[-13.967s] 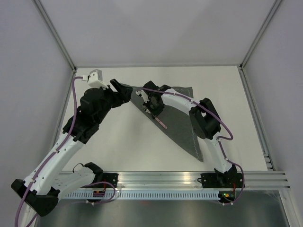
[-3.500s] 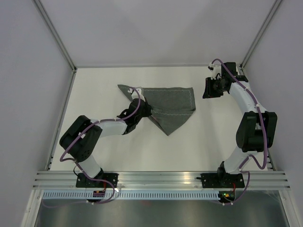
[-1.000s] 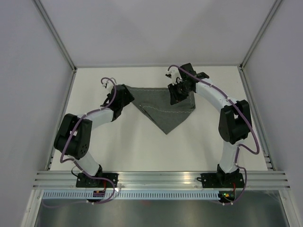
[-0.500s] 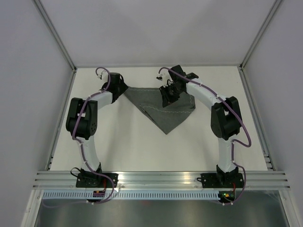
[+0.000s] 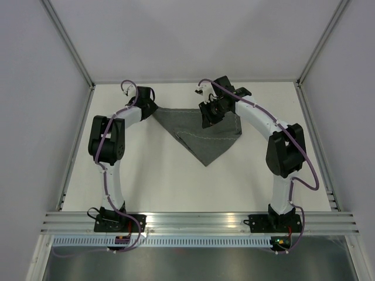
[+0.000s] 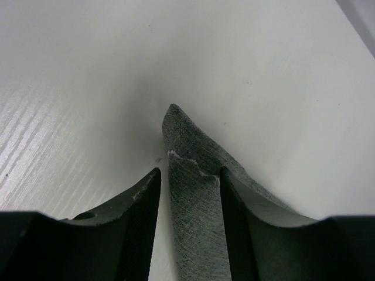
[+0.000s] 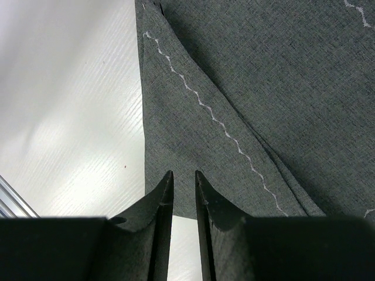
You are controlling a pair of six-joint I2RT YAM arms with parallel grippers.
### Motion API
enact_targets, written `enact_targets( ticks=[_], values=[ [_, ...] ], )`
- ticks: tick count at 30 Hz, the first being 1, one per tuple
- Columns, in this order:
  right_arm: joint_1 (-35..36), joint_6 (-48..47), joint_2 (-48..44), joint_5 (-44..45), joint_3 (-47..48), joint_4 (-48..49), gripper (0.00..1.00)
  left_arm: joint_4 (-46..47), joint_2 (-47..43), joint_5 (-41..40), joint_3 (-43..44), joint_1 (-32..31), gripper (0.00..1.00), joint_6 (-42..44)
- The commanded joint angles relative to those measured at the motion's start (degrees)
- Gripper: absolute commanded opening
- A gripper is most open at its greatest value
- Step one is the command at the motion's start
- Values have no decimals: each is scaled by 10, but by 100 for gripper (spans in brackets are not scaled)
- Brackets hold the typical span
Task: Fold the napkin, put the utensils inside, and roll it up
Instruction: Fold the napkin at the center of the board.
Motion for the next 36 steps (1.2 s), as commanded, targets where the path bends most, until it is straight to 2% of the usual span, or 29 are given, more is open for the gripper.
enact_targets(
  ticks=[1, 9, 12, 15, 26, 27, 36],
  values=[
    [-3, -4, -33, 7, 8, -12, 27, -30, 11, -12, 30, 5, 50, -11],
    [-10, -5, -39, 8, 4, -12, 25, -32, 26, -13, 45, 13, 48, -3],
    [-11, -5, -44, 11, -3, -10, 25, -34, 31, -13, 51, 14, 45, -3],
    [-13, -5, -49, 16, -11, -6, 25, -32, 34, -9, 54, 16, 38, -3],
    [-21, -5, -59, 18, -17, -7, 25, 1, 29, 19, 39, 16, 6, 5],
    [-22, -5, -59, 18, -17, -7, 25, 14, 24, 23, 31, 16, 2, 10],
    [-27, -3, -69, 23, -28, -5, 25, 279, -79, 132, -124, 15, 2, 54]
  ],
)
